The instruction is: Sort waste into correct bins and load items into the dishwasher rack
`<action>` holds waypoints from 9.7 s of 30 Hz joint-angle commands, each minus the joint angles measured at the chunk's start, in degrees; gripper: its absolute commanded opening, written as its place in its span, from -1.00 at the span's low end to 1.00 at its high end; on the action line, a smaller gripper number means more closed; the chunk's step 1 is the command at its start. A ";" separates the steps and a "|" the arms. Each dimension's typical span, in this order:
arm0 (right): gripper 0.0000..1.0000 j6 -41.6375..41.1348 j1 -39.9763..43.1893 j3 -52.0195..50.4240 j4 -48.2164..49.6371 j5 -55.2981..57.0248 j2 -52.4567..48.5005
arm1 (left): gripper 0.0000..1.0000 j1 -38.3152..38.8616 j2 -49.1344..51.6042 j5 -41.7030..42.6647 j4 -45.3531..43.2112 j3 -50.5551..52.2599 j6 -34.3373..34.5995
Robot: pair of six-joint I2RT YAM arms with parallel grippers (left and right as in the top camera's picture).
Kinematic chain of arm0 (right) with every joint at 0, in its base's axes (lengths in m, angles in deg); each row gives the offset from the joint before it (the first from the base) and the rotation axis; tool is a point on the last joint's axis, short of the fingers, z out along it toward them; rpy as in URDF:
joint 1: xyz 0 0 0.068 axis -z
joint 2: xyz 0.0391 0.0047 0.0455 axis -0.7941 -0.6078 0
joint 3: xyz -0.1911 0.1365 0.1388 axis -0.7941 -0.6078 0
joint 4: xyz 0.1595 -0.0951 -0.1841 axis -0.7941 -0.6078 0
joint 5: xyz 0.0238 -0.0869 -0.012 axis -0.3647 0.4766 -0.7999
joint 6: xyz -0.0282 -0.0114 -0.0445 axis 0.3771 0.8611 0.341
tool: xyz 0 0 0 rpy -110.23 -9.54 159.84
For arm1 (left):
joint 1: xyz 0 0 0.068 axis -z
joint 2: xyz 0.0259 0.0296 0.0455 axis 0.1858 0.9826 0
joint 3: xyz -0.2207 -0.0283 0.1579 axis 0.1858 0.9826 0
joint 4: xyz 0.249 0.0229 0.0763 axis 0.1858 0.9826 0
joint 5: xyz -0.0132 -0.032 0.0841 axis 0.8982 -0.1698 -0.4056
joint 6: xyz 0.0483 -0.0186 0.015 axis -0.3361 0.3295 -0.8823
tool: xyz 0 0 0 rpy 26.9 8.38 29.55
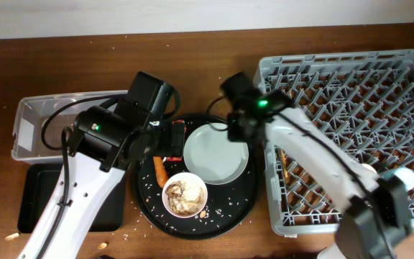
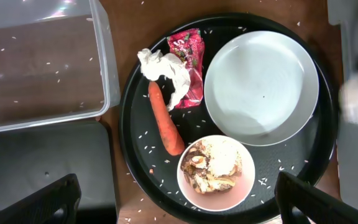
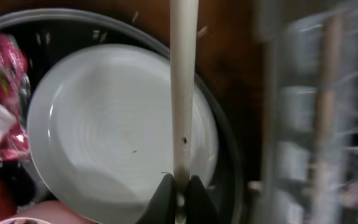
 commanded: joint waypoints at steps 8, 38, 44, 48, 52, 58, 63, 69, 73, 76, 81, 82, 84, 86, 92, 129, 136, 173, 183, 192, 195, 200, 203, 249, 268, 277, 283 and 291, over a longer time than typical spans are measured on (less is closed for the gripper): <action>-0.59 12.81 14.29 -2.97 -2.86 2.54 4.48 | 0.99 -0.04 -0.87 -0.79 0.04 -0.68 0.15; -0.92 -20.63 -2.56 -16.65 9.07 -3.41 -8.79 | 0.98 -0.04 -0.87 -0.79 0.04 -0.68 0.15; -0.92 -19.65 -2.51 -11.93 4.74 3.89 -2.16 | 0.98 -0.04 -0.87 -0.79 0.04 -0.68 0.15; -0.92 -17.27 -2.51 -6.34 0.15 11.10 1.95 | 0.99 -0.04 -0.85 -0.79 0.04 -0.68 0.15; -0.92 -12.70 -2.51 2.05 -7.41 20.35 7.02 | 0.98 -0.04 -0.85 -0.79 0.04 -0.68 0.15; -0.92 -0.55 4.94 10.03 -13.25 46.75 16.52 | 0.98 -0.04 -0.85 -0.79 0.04 -0.68 0.15; -0.92 17.70 18.32 8.26 -11.76 48.35 15.26 | 0.98 -0.04 -0.87 -0.79 0.07 -0.68 0.15; -0.92 30.05 22.56 -0.15 0.94 44.57 11.13 | 0.98 -0.04 -0.87 -0.79 0.04 -0.68 0.15; -0.92 31.19 22.29 -2.36 3.67 44.92 8.55 | 0.98 -0.04 -0.85 -0.79 0.04 -0.68 0.15; -0.38 31.17 21.27 -2.60 2.84 44.96 8.41 | 0.98 -0.04 -0.87 -0.79 0.04 -0.68 0.15; 0.29 22.97 20.22 0.48 -1.90 41.55 14.62 | 0.98 -0.04 -0.87 -0.79 0.04 -0.68 0.15; 0.30 21.51 20.24 2.21 -3.96 37.51 16.83 | 0.98 -0.04 -0.85 -0.79 0.04 -0.68 0.15; 0.33 19.28 20.24 6.08 -8.20 27.87 22.08 | 0.98 -0.04 -0.87 -0.79 0.04 -0.68 0.15; 0.42 18.86 20.24 9.81 -12.35 15.08 29.57 | 0.98 -0.04 -0.87 0.94 -1.27 -0.68 0.59; 0.97 18.86 20.24 10.75 -17.73 -0.66 48.28 | 0.98 -0.04 -0.85 5.01 -2.34 -0.63 0.57; 0.97 18.88 20.24 10.73 -19.08 -1.38 58.49 | -1.00 29.99 9.46 -1.66 -32.24 44.00 4.33; 0.97 18.88 20.24 10.73 -19.08 -1.38 58.49 | -0.99 29.99 9.44 -1.68 -34.71 42.91 -0.83; 0.97 18.88 20.24 10.73 -19.02 -1.36 58.49 | -1.00 -34.05 -12.46 22.80 -17.31 32.59 -4.79; 0.97 18.91 20.24 10.73 -18.34 -0.96 58.49 | -1.00 -70.12 -13.73 66.69 -26.58 49.83 -27.67; 0.97 19.12 20.24 10.75 -17.75 -0.94 58.49 | -1.00 -88.80 -13.70 95.10 -25.11 62.66 -48.11; 0.98 19.12 20.24 10.75 -17.73 -0.94 58.49 | -1.00 -88.80 -13.70 95.91 -25.09 63.41 -50.90; 0.97 19.12 20.24 10.75 -17.73 -0.94 58.49 | -1.00 -88.80 -13.73 98.86 -25.00 63.41 -50.93; 0.97 19.12 20.24 10.75 -17.53 -0.94 58.49 | -1.00 -88.80 -13.73 98.86 -24.92 63.39 -50.88; 0.97 19.08 20.24 10.75 -14.91 -1.18 58.49 | -1.00 -17.53 -14.10 58.51 -76.72 36.35 8.74; 0.97 19.08 20.24 10.75 -16.76 -1.20 58.49 | -1.00 17.38 39.10 48.48 -147.86 30.25 40.85; 0.97 19.08 20.24 10.75 -17.92 -1.18 58.49 | -1.00 18.03 39.56 47.19 -145.94 29.59 40.39; 0.97 19.10 20.24 10.75 -18.21 -1.18 58.49 | -0.74 17.57 39.67 47.34 -137.66 29.62 38.66; 0.97 19.08 20.24 10.75 -18.64 -1.18 58.49 | 0.98 13.57 39.65 50.36 -140.15 29.62 38.69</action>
